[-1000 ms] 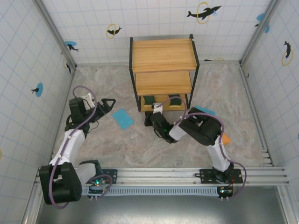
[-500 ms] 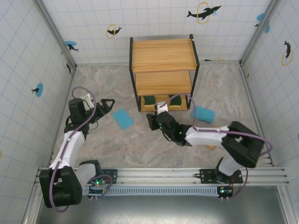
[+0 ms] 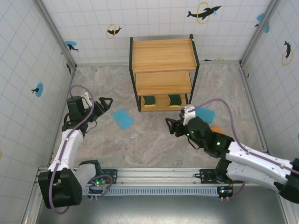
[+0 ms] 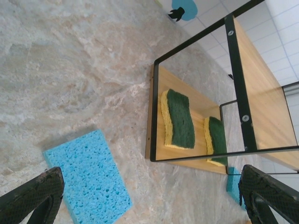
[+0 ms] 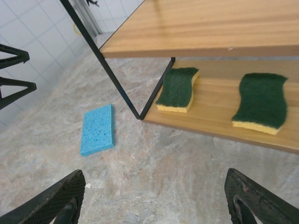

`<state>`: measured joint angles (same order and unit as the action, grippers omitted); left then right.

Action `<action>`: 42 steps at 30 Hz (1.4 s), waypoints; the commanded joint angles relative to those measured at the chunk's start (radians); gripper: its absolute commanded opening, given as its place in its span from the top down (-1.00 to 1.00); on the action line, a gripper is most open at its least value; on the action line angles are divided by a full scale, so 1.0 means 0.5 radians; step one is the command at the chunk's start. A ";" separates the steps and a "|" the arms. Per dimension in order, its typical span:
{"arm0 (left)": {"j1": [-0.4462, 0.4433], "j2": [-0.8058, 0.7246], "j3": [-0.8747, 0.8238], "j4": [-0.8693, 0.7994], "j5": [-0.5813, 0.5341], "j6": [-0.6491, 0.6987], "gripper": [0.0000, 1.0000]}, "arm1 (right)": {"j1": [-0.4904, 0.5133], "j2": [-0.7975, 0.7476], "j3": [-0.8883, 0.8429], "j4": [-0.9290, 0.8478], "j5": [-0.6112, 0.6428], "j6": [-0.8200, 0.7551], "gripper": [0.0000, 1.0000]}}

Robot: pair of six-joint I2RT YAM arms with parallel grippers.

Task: Place and organize the cleaning sponges onto the shelf

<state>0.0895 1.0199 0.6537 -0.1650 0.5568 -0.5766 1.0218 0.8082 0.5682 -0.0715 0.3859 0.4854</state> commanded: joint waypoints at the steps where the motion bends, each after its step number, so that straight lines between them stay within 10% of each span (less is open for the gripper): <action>1: -0.037 0.030 0.088 -0.073 -0.067 -0.013 -0.95 | -0.056 -0.191 -0.097 -0.140 -0.067 -0.032 -0.61; 24: -0.282 0.387 0.222 0.018 -0.431 -0.198 -0.95 | -0.108 0.274 0.024 0.141 -0.494 -0.133 -0.65; 42: -0.278 0.575 0.168 0.054 -0.286 0.071 -0.95 | 0.149 1.213 0.430 0.665 -0.220 -0.201 -0.67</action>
<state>-0.0479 1.2861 0.7368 -0.1490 0.3843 -0.5854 1.0786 1.3613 0.7101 0.1761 0.2207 0.4023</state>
